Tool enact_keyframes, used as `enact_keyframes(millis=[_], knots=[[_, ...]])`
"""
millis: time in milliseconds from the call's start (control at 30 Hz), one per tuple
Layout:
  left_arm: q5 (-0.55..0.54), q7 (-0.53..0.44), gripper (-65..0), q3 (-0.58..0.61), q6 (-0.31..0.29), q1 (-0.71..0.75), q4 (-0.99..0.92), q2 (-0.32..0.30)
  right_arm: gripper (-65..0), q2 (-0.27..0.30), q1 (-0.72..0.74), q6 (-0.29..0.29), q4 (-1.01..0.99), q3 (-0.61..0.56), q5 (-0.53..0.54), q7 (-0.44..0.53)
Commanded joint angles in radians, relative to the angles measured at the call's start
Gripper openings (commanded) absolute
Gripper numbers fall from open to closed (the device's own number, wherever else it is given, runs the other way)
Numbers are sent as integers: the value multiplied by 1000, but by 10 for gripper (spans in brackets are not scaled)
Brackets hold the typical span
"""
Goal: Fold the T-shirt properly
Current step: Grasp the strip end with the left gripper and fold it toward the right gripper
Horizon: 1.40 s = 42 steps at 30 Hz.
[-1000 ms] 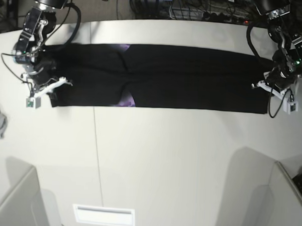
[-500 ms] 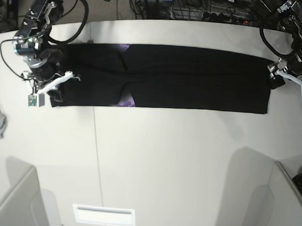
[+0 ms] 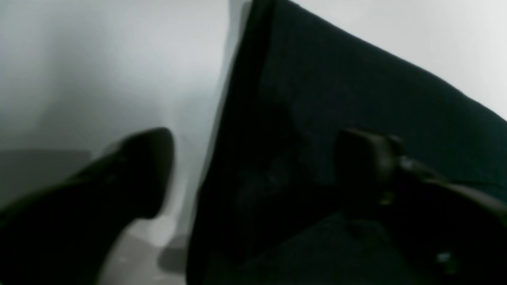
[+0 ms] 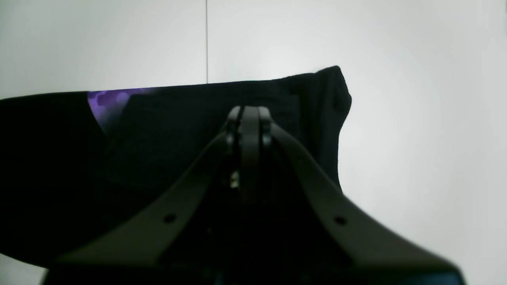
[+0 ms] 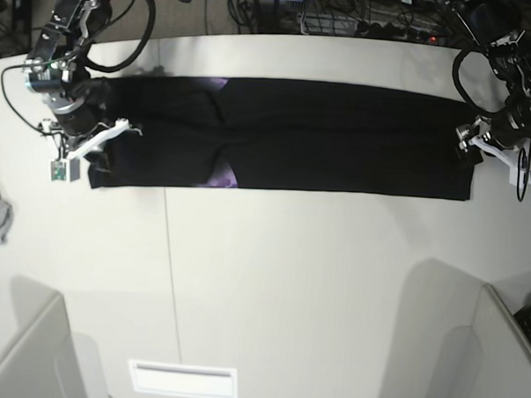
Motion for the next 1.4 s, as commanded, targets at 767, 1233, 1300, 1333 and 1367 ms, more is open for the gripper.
enact_keyframes(millis=[767,1233,1300,1333,1367], knots=[[231,-104,-650,129,4,173,545,67,-650,8,-5,1,22,7,133,23],[302,-107,-650,584,184,196,577,211,-650,13,-7,-4,19,10,133,23],[300,-107,-650,625,211,196,577,213,-650,13,-7,-4,19,10,133,23],[300,-107,-650,639,214,196,577,213,-650,13,-7,-4,19,10,133,23],[298,-107,-650,650,220,196,577,214,-650,13,-7,-6,19,10,133,23]])
